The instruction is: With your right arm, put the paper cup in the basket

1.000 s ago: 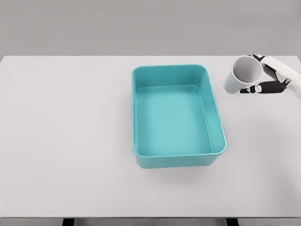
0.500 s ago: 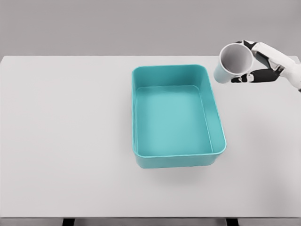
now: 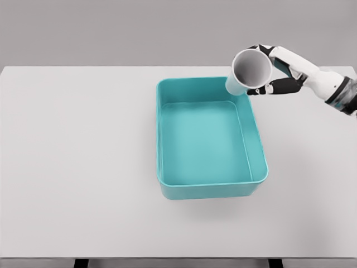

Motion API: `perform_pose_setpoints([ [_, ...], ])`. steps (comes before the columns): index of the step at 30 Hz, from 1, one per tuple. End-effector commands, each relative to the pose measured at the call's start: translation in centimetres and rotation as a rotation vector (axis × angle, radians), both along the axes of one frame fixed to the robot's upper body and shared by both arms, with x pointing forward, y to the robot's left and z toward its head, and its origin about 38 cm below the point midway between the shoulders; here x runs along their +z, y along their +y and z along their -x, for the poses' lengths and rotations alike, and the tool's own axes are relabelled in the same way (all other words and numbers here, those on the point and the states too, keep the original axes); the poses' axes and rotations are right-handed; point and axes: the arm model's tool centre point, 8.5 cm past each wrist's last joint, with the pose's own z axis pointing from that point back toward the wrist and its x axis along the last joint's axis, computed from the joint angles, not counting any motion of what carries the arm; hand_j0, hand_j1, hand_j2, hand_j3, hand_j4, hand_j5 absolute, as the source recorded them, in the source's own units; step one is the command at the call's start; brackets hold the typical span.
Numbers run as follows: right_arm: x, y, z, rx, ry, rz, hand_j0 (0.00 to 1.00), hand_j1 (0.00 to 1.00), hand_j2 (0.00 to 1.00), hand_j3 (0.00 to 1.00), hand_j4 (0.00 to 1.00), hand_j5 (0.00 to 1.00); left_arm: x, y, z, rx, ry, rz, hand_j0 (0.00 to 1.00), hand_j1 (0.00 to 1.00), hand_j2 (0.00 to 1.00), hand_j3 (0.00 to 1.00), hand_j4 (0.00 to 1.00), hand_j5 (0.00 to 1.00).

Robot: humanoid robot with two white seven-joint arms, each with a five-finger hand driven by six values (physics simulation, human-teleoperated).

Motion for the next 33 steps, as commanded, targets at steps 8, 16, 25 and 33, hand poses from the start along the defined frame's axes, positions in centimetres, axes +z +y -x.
perform_pose_setpoints([
  [8, -1.7, 3.2, -0.1, 0.058, 0.026, 0.024, 0.69, 0.69, 0.69, 0.69, 0.69, 0.69, 0.0, 0.0, 0.0, 0.001, -0.001, 0.0, 1.0, 1.0, 1.0, 1.0, 1.0, 1.0],
  [16, -5.1, 8.1, 0.0, 0.111, 0.011, 0.243, 0.69, 0.69, 0.69, 0.69, 0.69, 0.69, 0.0, 0.0, 0.0, 0.001, -0.001, 0.0, 1.0, 1.0, 1.0, 1.0, 1.0, 1.0],
  [25, -3.8, 10.2, 0.1, 0.122, -0.193, 0.538, 1.0, 1.0, 1.0, 1.0, 1.0, 1.0, 0.0, 0.0, 0.0, 0.001, -0.001, 0.0, 1.0, 1.0, 1.0, 1.0, 1.0, 1.0],
  [33, 1.1, 6.8, -0.7, 0.0, -0.288, 0.477, 1.0, 1.0, 1.0, 1.0, 1.0, 1.0, 0.0, 0.0, 0.0, 0.001, -0.001, 0.0, 1.0, 1.0, 1.0, 1.0, 1.0, 1.0],
])
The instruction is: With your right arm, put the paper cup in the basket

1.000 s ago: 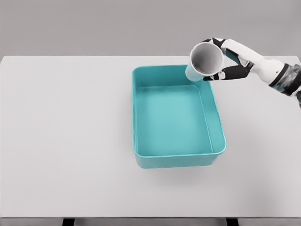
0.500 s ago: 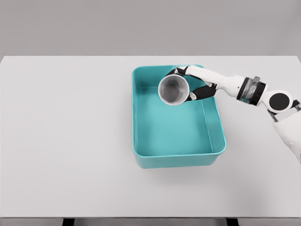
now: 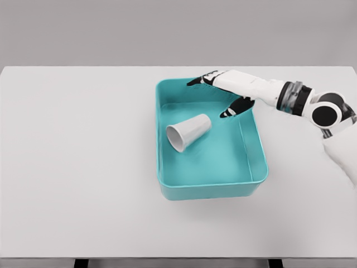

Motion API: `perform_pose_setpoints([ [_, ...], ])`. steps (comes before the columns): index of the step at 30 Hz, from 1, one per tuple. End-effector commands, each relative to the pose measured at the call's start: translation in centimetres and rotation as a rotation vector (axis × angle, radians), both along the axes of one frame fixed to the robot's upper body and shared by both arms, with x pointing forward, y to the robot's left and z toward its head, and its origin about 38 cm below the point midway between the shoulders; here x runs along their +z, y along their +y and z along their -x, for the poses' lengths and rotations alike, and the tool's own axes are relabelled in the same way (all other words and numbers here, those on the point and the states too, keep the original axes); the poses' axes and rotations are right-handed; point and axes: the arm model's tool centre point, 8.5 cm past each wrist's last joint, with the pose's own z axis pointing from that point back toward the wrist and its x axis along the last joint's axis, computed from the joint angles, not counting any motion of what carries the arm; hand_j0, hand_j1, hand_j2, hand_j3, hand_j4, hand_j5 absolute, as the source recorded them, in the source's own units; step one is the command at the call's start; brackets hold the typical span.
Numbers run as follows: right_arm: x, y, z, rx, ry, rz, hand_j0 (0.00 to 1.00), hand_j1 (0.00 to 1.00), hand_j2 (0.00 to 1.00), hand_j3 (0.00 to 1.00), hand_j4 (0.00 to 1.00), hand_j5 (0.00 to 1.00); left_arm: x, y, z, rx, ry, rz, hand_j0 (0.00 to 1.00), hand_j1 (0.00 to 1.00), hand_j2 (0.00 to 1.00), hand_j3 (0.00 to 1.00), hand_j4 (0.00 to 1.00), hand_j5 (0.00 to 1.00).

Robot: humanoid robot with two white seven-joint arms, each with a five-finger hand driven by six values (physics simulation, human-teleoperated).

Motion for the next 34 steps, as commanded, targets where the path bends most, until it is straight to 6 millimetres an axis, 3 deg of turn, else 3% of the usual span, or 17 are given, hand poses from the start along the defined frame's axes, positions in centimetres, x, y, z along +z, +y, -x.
perform_pose_setpoints([
  [1, 3.2, -2.4, -0.4, -0.058, -0.066, -0.072, 1.0, 1.0, 1.0, 1.0, 1.0, 1.0, 0.0, 0.0, 0.0, 0.001, 0.0, 0.0, 1.0, 1.0, 1.0, 1.0, 1.0, 1.0],
  [2, 3.5, -2.7, -0.2, -0.054, -0.058, -0.112, 1.0, 1.0, 1.0, 1.0, 1.0, 1.0, 0.0, 0.0, 0.0, 0.001, 0.0, 0.0, 1.0, 1.0, 1.0, 1.0, 1.0, 1.0],
  [4, 5.2, -5.2, 0.1, -0.053, -0.041, -0.249, 1.0, 1.0, 1.0, 1.0, 1.0, 1.0, 0.0, 0.0, 0.0, 0.001, 0.0, 0.0, 1.0, 1.0, 1.0, 1.0, 1.0, 1.0],
  [7, 6.9, -12.0, 1.4, -0.086, -0.02, -0.533, 1.0, 1.0, 1.0, 1.0, 1.0, 1.0, 0.0, 0.0, 0.0, 0.001, 0.0, 0.0, 1.0, 1.0, 1.0, 1.0, 1.0, 1.0],
  [9, 4.5, -15.9, 2.0, -0.165, 0.065, -0.674, 1.0, 1.0, 1.0, 1.0, 1.0, 1.0, 0.0, 0.0, 0.0, 0.001, 0.0, 0.0, 1.0, 1.0, 1.0, 1.0, 1.0, 1.0],
  [11, 1.9, -17.3, 2.1, -0.226, 0.112, -0.683, 1.0, 1.0, 1.0, 1.0, 1.0, 1.0, 0.0, 0.0, 0.0, 0.001, 0.0, 0.0, 1.0, 1.0, 1.0, 1.0, 1.0, 1.0],
  [14, 1.0, -18.6, 2.8, -0.263, 0.115, -0.687, 1.0, 1.0, 1.0, 1.0, 1.0, 1.0, 0.0, 0.0, 0.0, 0.001, 0.0, 0.0, 1.0, 1.0, 1.0, 1.0, 1.0, 1.0],
  [17, -1.1, -17.8, 3.2, -0.279, 0.146, -0.614, 1.0, 1.0, 1.0, 1.0, 1.0, 1.0, 0.0, 0.0, 0.0, 0.001, 0.0, 0.0, 1.0, 1.0, 1.0, 1.0, 1.0, 1.0],
  [21, -2.2, -17.0, 3.1, -0.278, 0.164, -0.551, 1.0, 1.0, 1.0, 1.0, 1.0, 1.0, 0.0, 0.0, 0.0, 0.001, 0.0, 0.0, 1.0, 1.0, 1.0, 1.0, 1.0, 1.0],
  [27, -2.8, -15.5, 3.0, -0.255, 0.176, -0.563, 1.0, 1.0, 1.0, 1.0, 1.0, 1.0, 0.0, 0.0, 0.0, 0.001, 0.0, 0.0, 1.0, 1.0, 1.0, 1.0, 1.0, 1.0],
  [34, -1.0, -14.2, 2.9, -0.235, 0.175, -0.566, 1.0, 1.0, 1.0, 1.0, 1.0, 1.0, 0.0, 0.0, 0.0, 0.001, 0.0, 0.0, 1.0, 1.0, 1.0, 1.0, 1.0, 1.0],
])
